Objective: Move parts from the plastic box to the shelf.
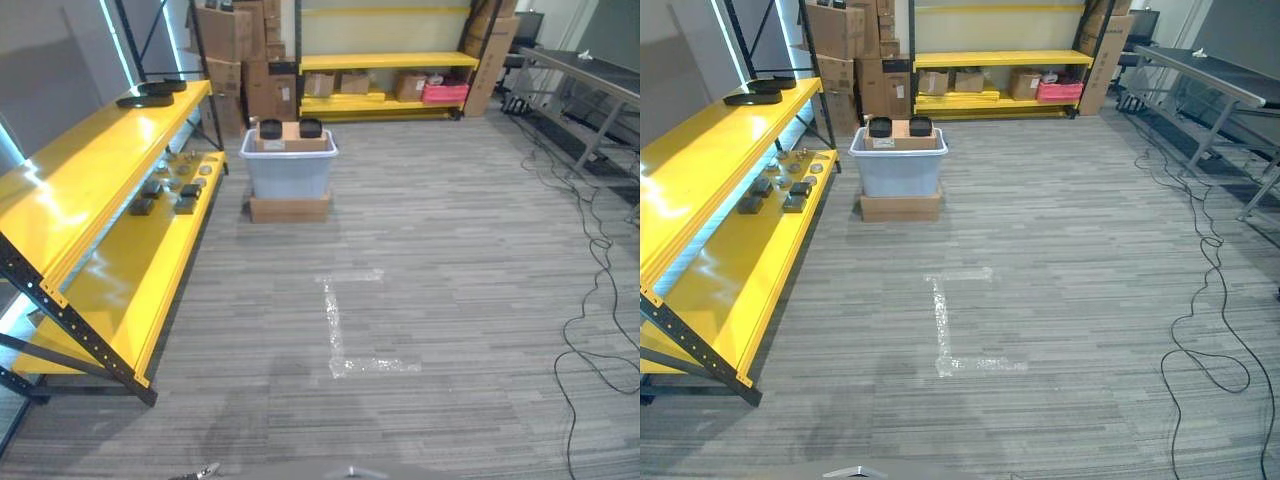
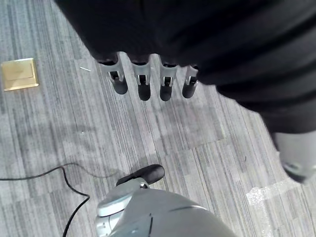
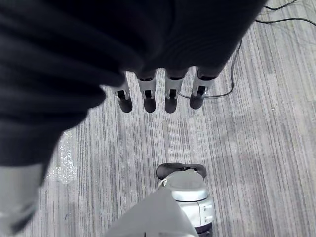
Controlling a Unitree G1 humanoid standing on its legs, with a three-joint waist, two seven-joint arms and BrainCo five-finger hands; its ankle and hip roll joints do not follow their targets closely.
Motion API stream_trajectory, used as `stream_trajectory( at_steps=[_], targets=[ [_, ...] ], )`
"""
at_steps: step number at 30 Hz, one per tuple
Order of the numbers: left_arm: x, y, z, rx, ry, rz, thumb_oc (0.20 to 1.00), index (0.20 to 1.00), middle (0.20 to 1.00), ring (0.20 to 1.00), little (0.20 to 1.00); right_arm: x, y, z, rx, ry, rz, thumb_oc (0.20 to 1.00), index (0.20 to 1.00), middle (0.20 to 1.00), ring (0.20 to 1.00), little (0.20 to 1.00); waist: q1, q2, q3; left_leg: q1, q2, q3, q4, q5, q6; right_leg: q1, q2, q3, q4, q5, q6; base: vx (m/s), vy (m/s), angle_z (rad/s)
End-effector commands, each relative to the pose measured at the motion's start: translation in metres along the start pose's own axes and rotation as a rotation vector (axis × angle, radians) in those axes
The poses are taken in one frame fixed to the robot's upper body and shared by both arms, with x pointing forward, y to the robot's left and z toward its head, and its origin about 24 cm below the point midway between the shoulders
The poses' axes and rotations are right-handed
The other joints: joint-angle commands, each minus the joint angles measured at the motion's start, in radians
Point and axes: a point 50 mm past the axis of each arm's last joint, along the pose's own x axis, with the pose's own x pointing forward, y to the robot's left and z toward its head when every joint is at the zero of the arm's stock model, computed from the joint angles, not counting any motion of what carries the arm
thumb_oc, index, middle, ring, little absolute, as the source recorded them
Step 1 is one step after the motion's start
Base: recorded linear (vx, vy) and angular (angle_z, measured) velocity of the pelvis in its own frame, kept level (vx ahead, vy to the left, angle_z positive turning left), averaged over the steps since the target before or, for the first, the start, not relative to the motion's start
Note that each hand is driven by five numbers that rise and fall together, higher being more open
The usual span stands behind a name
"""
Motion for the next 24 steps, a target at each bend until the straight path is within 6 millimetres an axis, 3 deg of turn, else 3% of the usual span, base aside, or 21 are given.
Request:
stream_trajectory(
  at_steps=[1,8,16,24],
  targets=[
    [0.0,0.008,0.009,-0.028,0.005,0.017,1.0,1.0,1.0,1.0,1.0,-0.001,-0.009,0.011,-0.024,0.011,-0.009,1.0,1.0,1.0,1.0,1.0,-0.004,-0.017,0.034,0.074,0.034,-0.034,-0.059,-0.068,-0.042,0.145,-0.005,-0.007,-0.253,0.093,0.052,0.01,-0.004,0.09],
    [0.0,-0.001,0.001,-0.044,0.036,-0.015,1.0,1.0,1.0,1.0,1.0,0.0,-0.006,0.012,-0.073,0.018,-0.005,1.0,1.0,1.0,1.0,1.0,0.002,-0.02,0.026,0.077,0.035,-0.039,-0.059,-0.07,-0.04,0.151,-0.005,-0.011,-0.253,0.09,0.053,0.0,-0.002,0.01],
    [0.001,-0.003,0.009,-0.029,0.006,-0.023,1.0,1.0,1.0,1.0,1.0,0.001,0.006,0.005,-0.076,0.049,0.026,1.0,1.0,1.0,1.0,1.0,0.006,-0.02,0.018,0.076,0.034,-0.046,-0.059,-0.075,-0.04,0.151,-0.006,-0.016,-0.253,0.086,0.055,0.0,-0.004,0.01],
    [0.002,-0.005,0.022,0.008,-0.049,-0.016,1.0,1.0,1.0,1.0,1.0,0.004,0.025,0.015,-0.144,0.021,0.086,1.0,1.0,1.0,1.0,1.0,-0.004,-0.02,0.021,0.073,0.037,-0.037,-0.059,-0.08,-0.043,0.144,-0.004,-0.005,-0.253,0.086,0.055,0.0,-0.004,0.0]
  ],
)
